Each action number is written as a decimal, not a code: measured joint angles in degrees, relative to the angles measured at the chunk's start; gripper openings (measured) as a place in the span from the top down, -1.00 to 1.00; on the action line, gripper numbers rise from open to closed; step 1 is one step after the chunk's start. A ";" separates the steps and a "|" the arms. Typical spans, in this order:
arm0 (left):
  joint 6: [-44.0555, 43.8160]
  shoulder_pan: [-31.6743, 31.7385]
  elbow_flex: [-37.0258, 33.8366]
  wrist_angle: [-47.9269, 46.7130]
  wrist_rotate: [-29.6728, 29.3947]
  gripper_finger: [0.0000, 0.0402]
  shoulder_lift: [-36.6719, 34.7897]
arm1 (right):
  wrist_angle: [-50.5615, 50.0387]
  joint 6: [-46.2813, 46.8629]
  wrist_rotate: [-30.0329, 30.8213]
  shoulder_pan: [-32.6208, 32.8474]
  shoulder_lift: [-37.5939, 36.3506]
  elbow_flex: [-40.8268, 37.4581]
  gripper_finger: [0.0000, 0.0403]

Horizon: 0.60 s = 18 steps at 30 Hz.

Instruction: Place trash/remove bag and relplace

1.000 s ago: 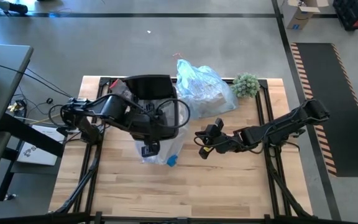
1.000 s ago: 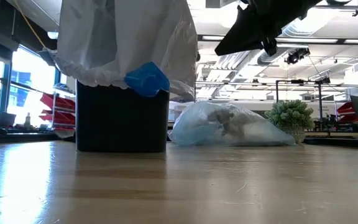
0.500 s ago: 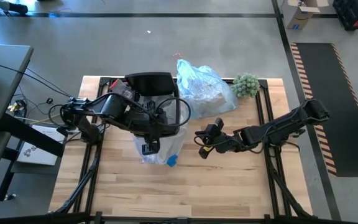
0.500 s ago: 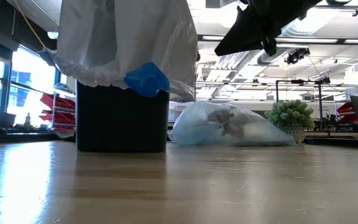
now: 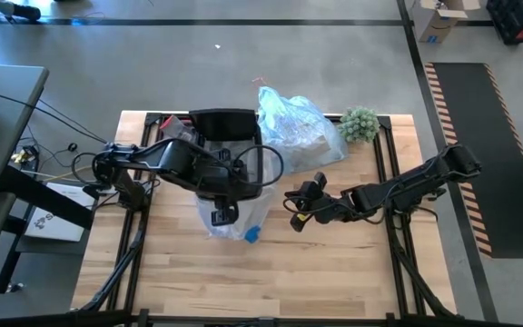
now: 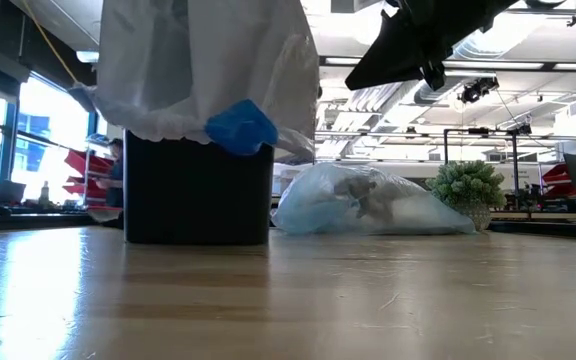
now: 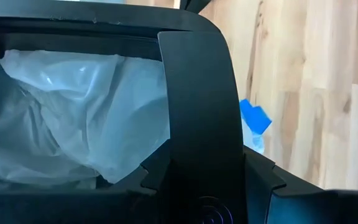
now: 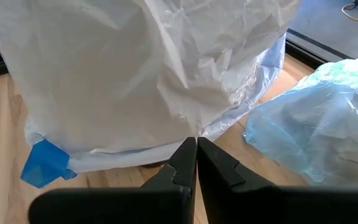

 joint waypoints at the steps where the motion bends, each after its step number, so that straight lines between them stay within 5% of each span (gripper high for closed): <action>1: 0.02 0.14 -0.55 0.13 0.02 0.51 0.00 | -0.02 0.00 0.00 0.00 0.00 0.00 1.00; 10: -0.61 0.63 -3.10 3.41 -0.22 0.48 -0.31 | 0.28 0.00 0.00 0.00 0.00 0.00 1.00; 18: -2.15 0.91 -3.53 3.11 4.46 -0.15 0.36 | 0.37 0.00 0.00 0.00 0.00 0.00 1.00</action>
